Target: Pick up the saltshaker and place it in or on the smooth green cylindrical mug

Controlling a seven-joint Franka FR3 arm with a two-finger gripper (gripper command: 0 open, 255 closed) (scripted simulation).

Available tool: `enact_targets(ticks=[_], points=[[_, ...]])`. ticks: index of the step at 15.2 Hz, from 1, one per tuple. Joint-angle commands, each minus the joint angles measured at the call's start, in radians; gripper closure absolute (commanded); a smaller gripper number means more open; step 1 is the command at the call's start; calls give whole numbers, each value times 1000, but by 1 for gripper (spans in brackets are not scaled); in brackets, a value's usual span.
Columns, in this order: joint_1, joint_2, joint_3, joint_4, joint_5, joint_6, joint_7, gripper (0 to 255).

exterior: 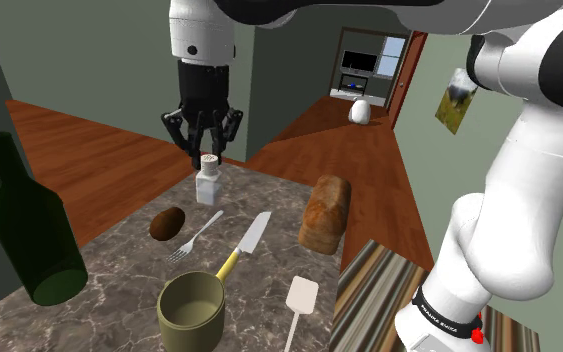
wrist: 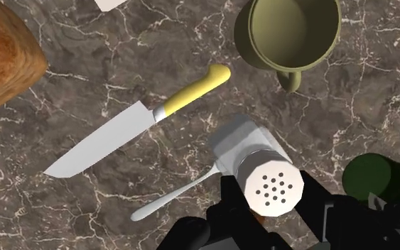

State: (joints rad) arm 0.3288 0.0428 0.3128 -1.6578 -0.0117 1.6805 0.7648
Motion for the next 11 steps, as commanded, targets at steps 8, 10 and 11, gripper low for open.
enact_targets(ticks=[8, 10, 11], points=[[116, 36, 102, 75, -15, -42, 220, 255], [126, 41, 109, 69, -17, -32, 237, 255], [125, 38, 109, 52, -16, -18, 236, 255]])
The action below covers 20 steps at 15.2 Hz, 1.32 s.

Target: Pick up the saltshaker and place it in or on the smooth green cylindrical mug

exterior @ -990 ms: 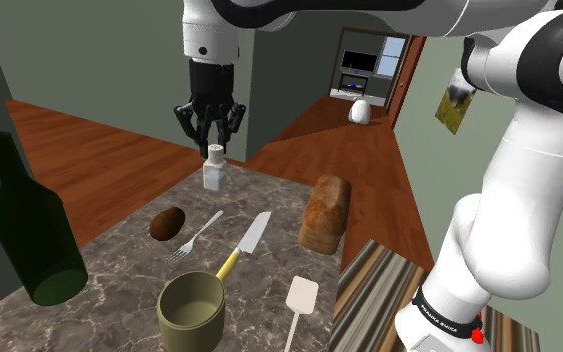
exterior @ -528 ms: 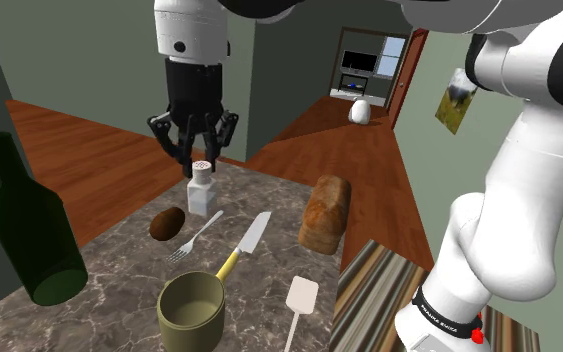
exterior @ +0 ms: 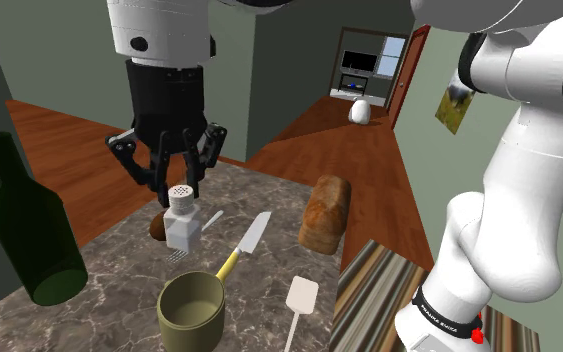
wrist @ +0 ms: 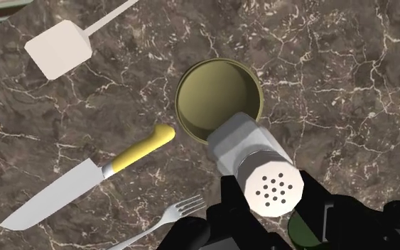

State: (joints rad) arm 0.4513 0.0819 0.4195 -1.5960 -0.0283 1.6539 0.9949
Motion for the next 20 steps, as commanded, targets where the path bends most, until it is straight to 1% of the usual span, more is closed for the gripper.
enact_targets(ticks=[1, 19, 20], points=[[2, -3, 2, -25, 1, 23, 6, 255], [0, 9, -1, -261, -6, 270, 10, 255], [0, 9, -1, -261, -6, 270, 10, 255]])
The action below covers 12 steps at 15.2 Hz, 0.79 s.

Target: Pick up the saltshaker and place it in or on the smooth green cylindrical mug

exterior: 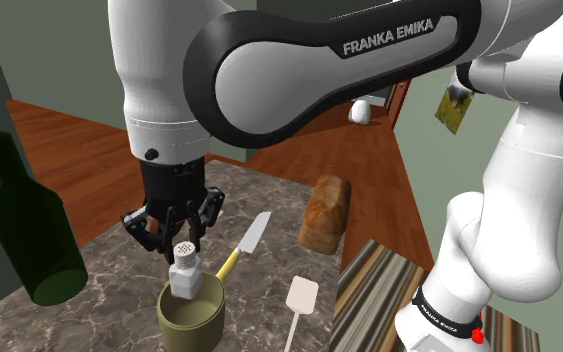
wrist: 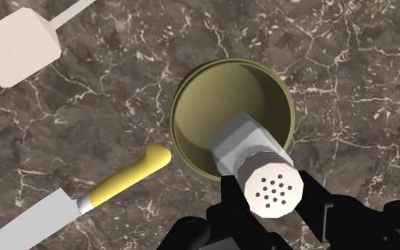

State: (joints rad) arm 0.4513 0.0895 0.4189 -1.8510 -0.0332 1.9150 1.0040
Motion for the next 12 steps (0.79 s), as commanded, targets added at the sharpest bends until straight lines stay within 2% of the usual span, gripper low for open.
enact_targets(ticks=[1, 7, 8, 12], points=[[0, 2, 0, -6, -1, 9, 1, 255], [0, 2, 0, -6, -1, 9, 1, 255], [0, 2, 0, -6, -1, 9, 1, 0], [0, 2, 0, -6, -1, 9, 1, 0]])
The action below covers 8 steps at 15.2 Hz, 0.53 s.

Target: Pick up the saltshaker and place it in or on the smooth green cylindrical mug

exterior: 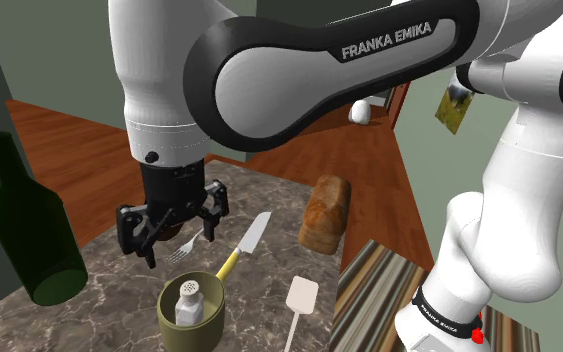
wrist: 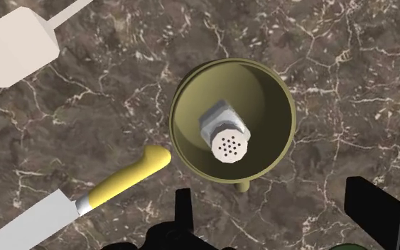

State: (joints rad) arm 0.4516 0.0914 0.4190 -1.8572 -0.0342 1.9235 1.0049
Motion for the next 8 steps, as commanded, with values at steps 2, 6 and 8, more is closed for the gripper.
enact_targets(ticks=[2, 6, 8], points=[[0, -6, 0, 27, 3, -32, -2, 0], [0, -14, 1, 112, 7, -124, -5, 0], [0, -14, 1, 112, 7, -124, -5, 0]])
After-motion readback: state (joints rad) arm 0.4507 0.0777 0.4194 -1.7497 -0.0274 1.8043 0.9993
